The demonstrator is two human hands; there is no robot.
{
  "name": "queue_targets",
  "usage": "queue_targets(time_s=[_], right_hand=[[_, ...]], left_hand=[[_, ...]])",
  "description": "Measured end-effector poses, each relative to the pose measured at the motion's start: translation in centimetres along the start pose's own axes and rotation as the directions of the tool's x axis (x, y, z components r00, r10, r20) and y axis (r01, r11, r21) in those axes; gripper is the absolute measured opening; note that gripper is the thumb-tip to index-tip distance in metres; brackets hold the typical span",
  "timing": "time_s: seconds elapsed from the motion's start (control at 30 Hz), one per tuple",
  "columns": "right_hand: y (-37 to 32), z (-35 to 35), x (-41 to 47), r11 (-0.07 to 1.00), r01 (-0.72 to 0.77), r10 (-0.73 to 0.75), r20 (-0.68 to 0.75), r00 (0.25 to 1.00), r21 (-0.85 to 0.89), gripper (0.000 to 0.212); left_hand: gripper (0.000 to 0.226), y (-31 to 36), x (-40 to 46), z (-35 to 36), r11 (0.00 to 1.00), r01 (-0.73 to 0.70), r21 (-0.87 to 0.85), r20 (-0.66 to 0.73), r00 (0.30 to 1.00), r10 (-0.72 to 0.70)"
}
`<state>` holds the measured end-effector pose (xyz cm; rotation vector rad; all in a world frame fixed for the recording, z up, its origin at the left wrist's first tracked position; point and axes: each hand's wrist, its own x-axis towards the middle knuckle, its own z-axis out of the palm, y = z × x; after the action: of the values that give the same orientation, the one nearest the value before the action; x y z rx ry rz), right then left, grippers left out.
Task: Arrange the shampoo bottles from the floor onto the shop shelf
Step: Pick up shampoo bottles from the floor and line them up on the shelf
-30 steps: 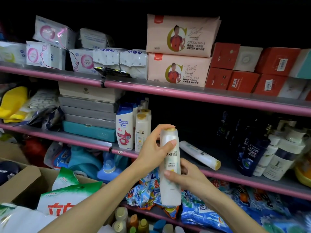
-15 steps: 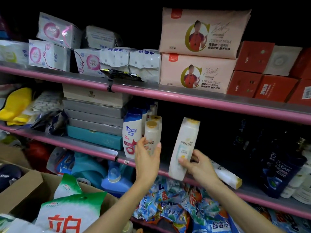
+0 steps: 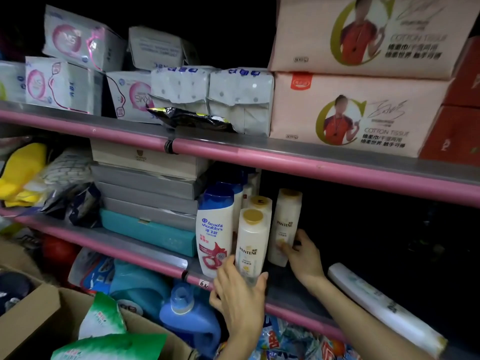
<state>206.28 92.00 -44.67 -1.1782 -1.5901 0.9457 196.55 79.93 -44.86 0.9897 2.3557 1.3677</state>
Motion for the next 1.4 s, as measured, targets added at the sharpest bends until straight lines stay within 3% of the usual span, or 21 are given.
queue_targets(time_s=[0.2,0.3,0.77,1.4], right_hand=[[0.3,1.0,1.4,0.999,0.019,-0.025,0.180,0.983,0.033,0.036],[1.4,1.5,1.6,0.997,-0.016,-0.001,0.226,0.974,0.071,0.031],[2.3,2.6,2.5,0.999,-0.016,0.004,0.326,0.945,0.034,0.039],[1.8,2.6,1.9,1.000,-0.002,0.004,0.338,0.941,-0.007,0.039]], left_hand=[[0.075,-1.5,-0.4,1.0,0.999,-0.035,-0.037,-0.054,0.998,0.033],[0.069,-1.7,-0.3,1.2,0.998,-0.052,-0.029,-0.056,0.997,0.050],[0.060,-2.3,-0.3,0.9,0.993,-0.114,-0.027,-0.053,0.992,0.113],[0.061,-2.6,-0.4,1.1,0.989,-0.142,-0.031,-0.051,0.989,0.141]])
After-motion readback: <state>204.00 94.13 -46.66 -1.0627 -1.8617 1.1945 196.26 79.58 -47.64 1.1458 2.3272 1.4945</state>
